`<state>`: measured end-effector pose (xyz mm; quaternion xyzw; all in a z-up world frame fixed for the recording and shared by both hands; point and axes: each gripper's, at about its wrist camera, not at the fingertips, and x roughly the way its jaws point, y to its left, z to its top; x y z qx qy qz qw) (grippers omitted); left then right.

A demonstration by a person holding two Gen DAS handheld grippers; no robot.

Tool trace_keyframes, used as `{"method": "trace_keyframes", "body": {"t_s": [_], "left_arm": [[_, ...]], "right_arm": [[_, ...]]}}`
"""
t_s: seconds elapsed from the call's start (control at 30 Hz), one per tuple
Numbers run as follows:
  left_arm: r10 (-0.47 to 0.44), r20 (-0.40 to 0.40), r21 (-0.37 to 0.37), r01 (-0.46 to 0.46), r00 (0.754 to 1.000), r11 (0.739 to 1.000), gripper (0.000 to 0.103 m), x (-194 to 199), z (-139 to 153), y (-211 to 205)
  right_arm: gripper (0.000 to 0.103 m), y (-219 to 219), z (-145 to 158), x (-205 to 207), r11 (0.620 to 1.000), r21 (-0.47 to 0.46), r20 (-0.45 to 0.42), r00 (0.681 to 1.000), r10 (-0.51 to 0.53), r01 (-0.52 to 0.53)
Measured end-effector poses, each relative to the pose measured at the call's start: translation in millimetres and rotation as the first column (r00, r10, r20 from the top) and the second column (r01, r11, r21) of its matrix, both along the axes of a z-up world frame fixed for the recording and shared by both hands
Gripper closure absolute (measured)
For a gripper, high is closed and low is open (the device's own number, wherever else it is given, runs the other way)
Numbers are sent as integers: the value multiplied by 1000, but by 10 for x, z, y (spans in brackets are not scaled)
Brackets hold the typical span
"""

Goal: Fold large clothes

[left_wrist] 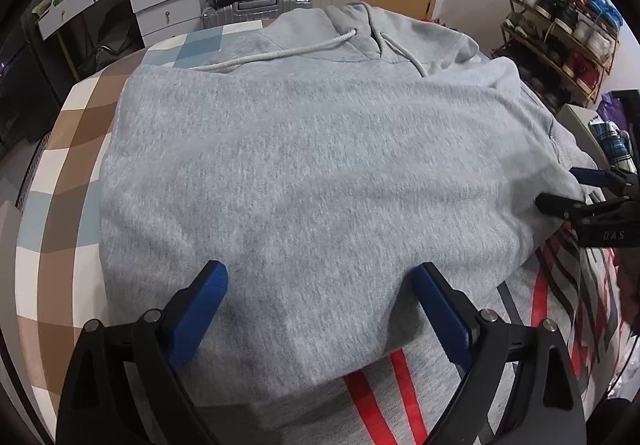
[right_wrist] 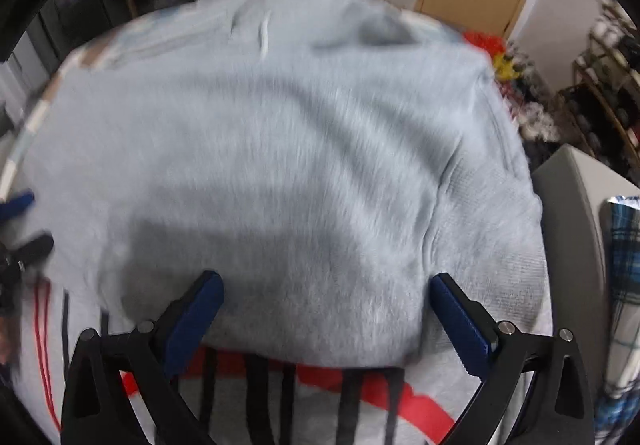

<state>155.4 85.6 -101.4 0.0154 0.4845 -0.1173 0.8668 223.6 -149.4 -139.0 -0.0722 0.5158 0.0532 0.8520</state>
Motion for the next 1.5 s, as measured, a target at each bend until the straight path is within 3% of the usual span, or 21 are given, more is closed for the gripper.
{"method": "trace_keyframes", "body": {"t_s": [0.07,0.13,0.27,0.37,0.43,0.53,0.6,0.67,0.7,0.73,0.83,0.87,0.97,1.03,1.07,1.1,1.2,1.3,1.5], "left_arm": [[14,-7,-37,-14,1000,999,11,-5,36,62],[32,-29,-80,-34,999,996,11,-19,114,144],[73,14,-126,-71,997,990,11,-127,339,288],[89,61,-152,-79,994,985,11,-213,481,380],[85,67,-148,-74,994,986,11,-240,508,422],[123,85,-113,-113,989,987,11,-256,517,468],[145,108,-159,-127,983,979,11,-295,565,522],[109,116,-177,-88,987,980,11,-305,577,518],[81,127,-151,-62,989,987,11,-308,568,486],[62,134,-123,-45,989,991,11,-300,552,466],[14,96,-88,-5,995,996,11,-214,430,430],[16,87,-95,-8,996,995,11,-203,404,431],[-37,51,-89,41,998,995,11,-170,321,377],[-50,27,-63,52,998,997,11,-147,262,334],[-60,23,-60,61,998,996,11,-153,262,316],[-68,24,-57,69,997,996,11,-146,255,299],[-68,22,-62,69,997,996,11,-180,273,260],[-55,34,-55,57,998,997,11,-223,303,231],[-30,83,-84,36,996,996,11,-295,470,179]], "right_arm": [[0,-11,31,32,999,22,-19,999,-25,26],[3,-25,208,36,996,84,24,999,-24,22],[1,73,857,230,989,139,189,982,15,-42],[1,239,1188,686,993,95,253,966,47,-74],[1,344,1266,1172,995,77,242,970,36,-56],[1,452,1198,1875,995,94,190,982,0,-18],[2,490,1032,2349,994,103,134,990,-39,25],[6,583,778,2864,996,63,63,996,-65,61],[19,596,671,3022,997,43,51,996,-69,67],[22,619,621,3117,997,35,49,996,-71,69],[22,643,365,3527,989,34,54,988,-145,143],[27,652,300,3605,987,40,61,986,-155,153],[30,774,77,3821,991,-24,33,990,-134,135],[45,810,61,3863,988,-64,61,989,-135,139],[74,810,81,3848,990,-47,81,988,-131,135],[88,815,97,3834,988,-52,84,987,-139,143],[91,865,176,3722,991,-59,87,990,-113,119],[91,862,426,3511,995,-57,170,983,-70,81],[92,693,989,2466,1000,-7,366,930,29,-29]]}}
